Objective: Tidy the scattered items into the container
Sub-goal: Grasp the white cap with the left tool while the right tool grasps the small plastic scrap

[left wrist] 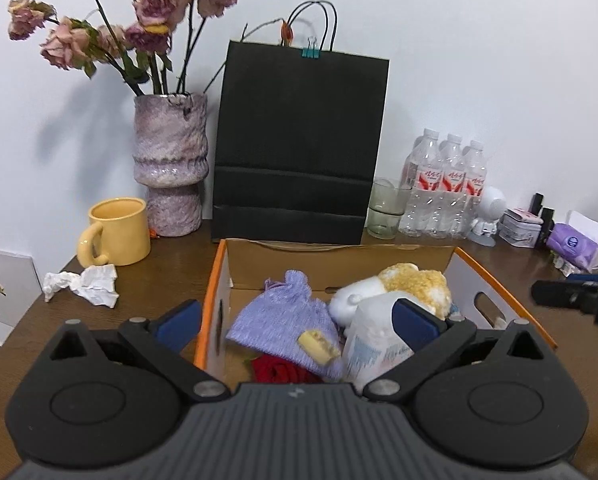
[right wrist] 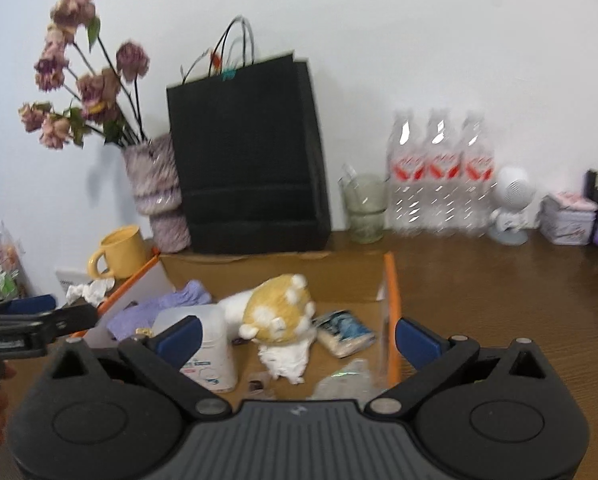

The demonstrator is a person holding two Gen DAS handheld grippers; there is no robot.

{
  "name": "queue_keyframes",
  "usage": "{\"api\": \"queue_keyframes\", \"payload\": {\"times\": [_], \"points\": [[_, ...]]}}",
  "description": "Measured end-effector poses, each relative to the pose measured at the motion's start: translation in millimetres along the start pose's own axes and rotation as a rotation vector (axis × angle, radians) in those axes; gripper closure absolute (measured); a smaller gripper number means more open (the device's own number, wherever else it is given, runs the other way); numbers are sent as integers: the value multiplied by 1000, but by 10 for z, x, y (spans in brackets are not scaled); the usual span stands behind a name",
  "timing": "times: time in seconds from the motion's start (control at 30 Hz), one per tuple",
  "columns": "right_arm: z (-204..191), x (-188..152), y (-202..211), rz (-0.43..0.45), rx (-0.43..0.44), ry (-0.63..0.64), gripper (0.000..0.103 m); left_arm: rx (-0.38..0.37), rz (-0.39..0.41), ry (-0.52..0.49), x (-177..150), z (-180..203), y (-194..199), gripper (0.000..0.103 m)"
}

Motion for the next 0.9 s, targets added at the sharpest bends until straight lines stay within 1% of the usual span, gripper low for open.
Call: {"api": "queue_keyframes", "payload": {"times": [0.1, 0.2, 0.27, 0.33, 0.47, 0.57, 0.7, 0.73, 0.77, 0.83, 0.9], "points": [[100, -118, 173, 9, -30, 27, 0, 9, 5, -11, -122, -100, 184, 0], [172, -301, 272, -16, -62, 56, 0, 20, -9, -7, -280, -200, 325, 0], [216, -459, 274, -49, -82, 72, 1, 24, -27, -9, -383, -232, 366, 0], [272, -620, 219, -91, -89, 69, 3, 30, -63, -10, -515, -245, 354, 0], [321, -880, 63, -159, -114, 66, 11, 31, -137, 5, -748, -240, 239, 0], [330, -987, -26, -187, -129, 71, 12, 31, -179, 6, -870, -205, 132, 1], [349, -1041, -59, -188, -152, 73, 13, 52, -208, 19, -924, -176, 2, 8], [356, -1052, -68, -187, -158, 64, 13, 55, -215, 29, -927, -175, -32, 12], [365, -1066, -76, -187, -168, 57, 15, 58, -223, 40, -931, -166, -62, 14], [378, -1084, -92, -187, -189, 57, 25, 54, -232, 49, -935, -137, -116, 22], [388, -1092, -108, -190, -184, 49, 26, 59, -244, 39, -946, -102, -169, 25]]}}
Point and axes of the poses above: each gripper's, at about its wrist camera, not at the fingertips, and y roughly against the way its jaws point, z to its right, x to its top, the point moved 6 cm from there along -y, roughly the way its jaws point, and after that the axes turned 5 degrees about -y, right-handed, at the moved point
